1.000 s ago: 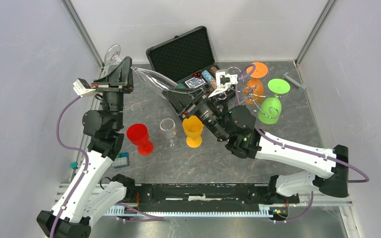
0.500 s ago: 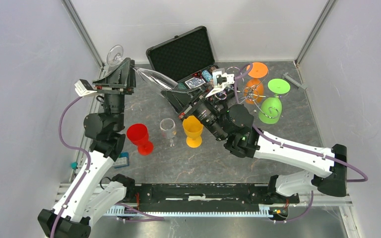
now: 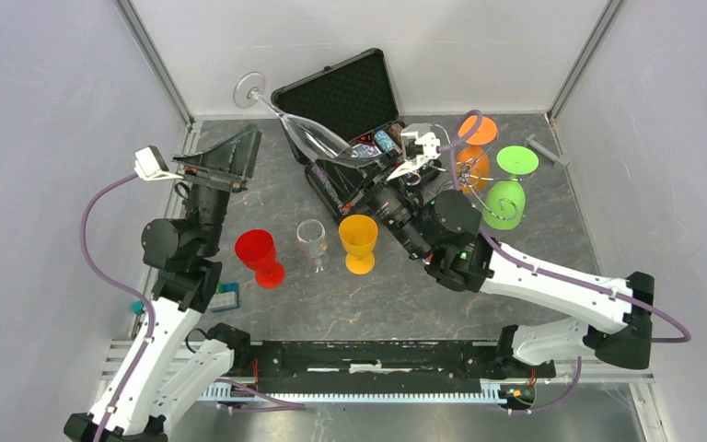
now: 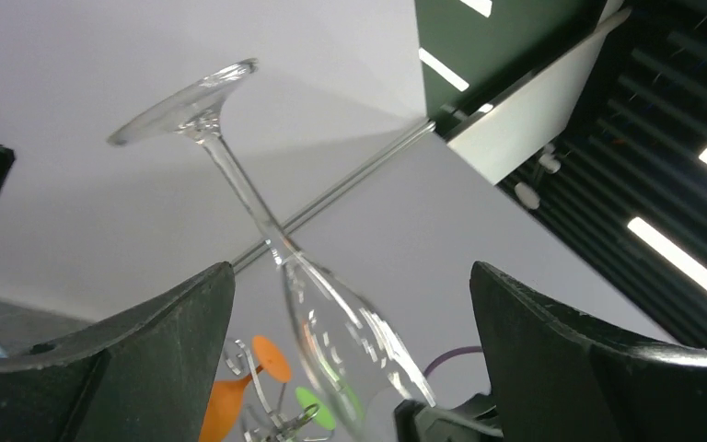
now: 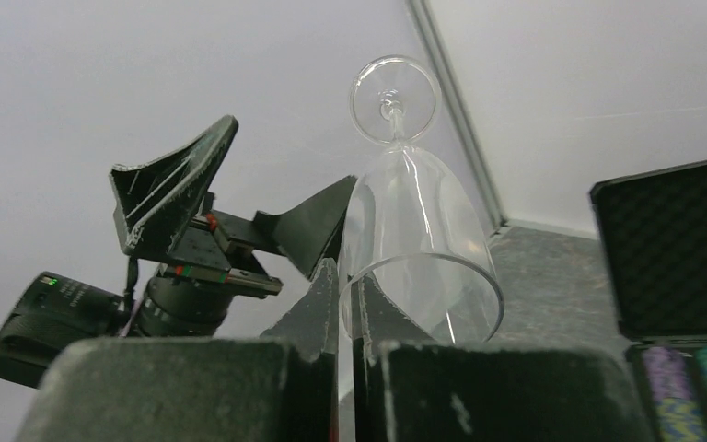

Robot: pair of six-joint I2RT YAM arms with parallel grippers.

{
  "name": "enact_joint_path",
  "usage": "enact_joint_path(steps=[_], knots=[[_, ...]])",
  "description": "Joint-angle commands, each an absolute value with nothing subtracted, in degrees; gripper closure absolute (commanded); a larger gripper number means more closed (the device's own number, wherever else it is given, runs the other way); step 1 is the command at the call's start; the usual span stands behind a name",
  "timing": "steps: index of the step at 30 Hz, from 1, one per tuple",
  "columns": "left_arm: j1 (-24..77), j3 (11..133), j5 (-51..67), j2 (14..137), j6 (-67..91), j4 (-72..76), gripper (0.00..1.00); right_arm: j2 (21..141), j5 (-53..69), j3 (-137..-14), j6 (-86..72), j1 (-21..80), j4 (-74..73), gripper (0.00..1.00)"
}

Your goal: Take the wine glass off the wine glass rack

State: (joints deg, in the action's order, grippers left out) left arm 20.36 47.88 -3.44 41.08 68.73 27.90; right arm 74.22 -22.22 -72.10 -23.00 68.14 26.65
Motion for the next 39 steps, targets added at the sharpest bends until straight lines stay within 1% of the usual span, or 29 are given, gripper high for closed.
enact_joint_path(steps=[1, 3, 6, 8, 14, 17, 21, 24, 28, 32, 39], knots=[[20.39, 49.12, 3.41, 38.17, 57.32, 19.32, 0.0, 69.1, -24.3, -74.83, -13.36, 68.02, 23.9, 1.0], [20.38, 48.94, 2.89, 35.1, 50.45, 14.46, 0.0, 67.56, -23.89, -75.84, -9.2, 68.03, 18.54, 1.0], [20.39, 49.31, -3.34, 29.61, 40.94, 5.43, 0.0, 64.85, -21.22, -77.91, -3.37, 68.03, 9.17, 1.0], [20.39, 49.69, -6.47, 26.73, 36.15, 2.18, 0.0, 63.58, -18.09, -80.26, -0.55, 68.03, 2.73, 1.0], [20.4, 52.58, -13.64, 23.24, 27.21, -5.31, 0.0, 64.33, 3.22, -89.53, 6.15, 68.03, -18.72, 1.0], [20.39, 53.15, -19.03, 21.33, 25.32, -6.27, 0.0, 65.59, 9.91, -91.38, 7.78, 68.03, -25.56, 1.0], [20.35, 52.99, -27.83, 17.63, 24.25, -7.22, 0.0, 66.77, 9.87, -91.23, 9.4, 68.03, -33.38, 1.0], [20.44, 51.25, -31.1, 14.69, 22.77, -5.8, 0.0, 67.06, 10.38, -90.83, 10.94, 68.02, -38.03, 1.0], [20.41, 51.52, -31.26, 14.38, 20.57, -6.93, 0.0, 66.22, 10.07, -92.51, 12.53, 68.03, -42.6, 1.0], [20.48, 53.23, -28.54, 16.94, 19.9, -10.35, 0.0, 65.61, 10.5, -92.4, 13.53, 68.08, -46.63, 1.0], [20.41, 53.88, -21.86, 21.95, 20.98, -12.12, 0.0, 64.28, 10.1, -86.5, 17.93, 68.12, -51.59, 1.0]])
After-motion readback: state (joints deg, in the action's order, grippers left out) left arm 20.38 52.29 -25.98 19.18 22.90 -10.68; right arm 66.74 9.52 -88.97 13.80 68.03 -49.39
